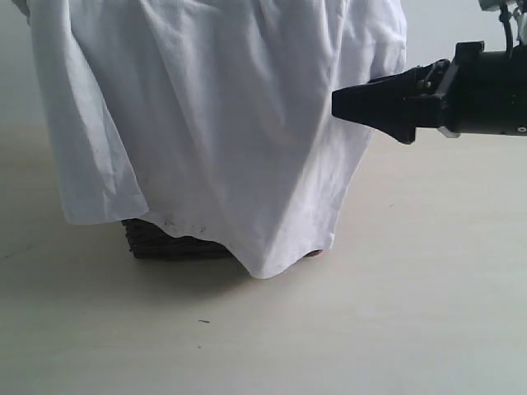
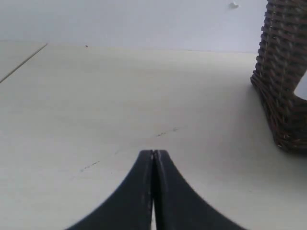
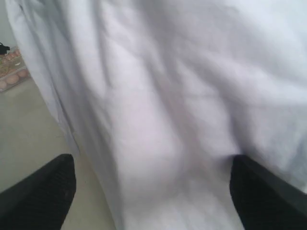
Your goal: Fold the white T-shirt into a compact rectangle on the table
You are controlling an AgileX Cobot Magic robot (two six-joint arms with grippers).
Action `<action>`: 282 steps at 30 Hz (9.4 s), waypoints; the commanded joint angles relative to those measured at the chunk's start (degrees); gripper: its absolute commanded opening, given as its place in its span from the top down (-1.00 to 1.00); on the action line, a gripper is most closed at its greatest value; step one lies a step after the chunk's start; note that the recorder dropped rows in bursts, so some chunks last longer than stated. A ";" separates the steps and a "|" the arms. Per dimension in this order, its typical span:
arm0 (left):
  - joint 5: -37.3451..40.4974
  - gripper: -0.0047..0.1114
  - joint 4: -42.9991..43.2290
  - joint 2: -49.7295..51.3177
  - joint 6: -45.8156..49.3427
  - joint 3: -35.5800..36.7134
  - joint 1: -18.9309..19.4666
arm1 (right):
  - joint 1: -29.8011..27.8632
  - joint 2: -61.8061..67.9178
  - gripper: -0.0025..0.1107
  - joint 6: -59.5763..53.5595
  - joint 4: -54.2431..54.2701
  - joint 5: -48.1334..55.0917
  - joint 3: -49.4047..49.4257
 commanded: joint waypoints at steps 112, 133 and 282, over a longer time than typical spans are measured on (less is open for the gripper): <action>-0.42 0.92 0.10 -0.23 0.08 -0.04 0.22 | 19.75 19.18 0.96 -17.29 4.46 -39.86 -33.50; -0.42 0.92 0.10 -0.23 0.08 -0.04 0.22 | 19.80 -3.77 0.96 8.62 -51.86 14.77 -31.31; -0.42 0.92 0.10 -0.23 0.08 -0.04 0.22 | -4.46 -14.54 0.96 -6.40 -94.13 14.77 -6.18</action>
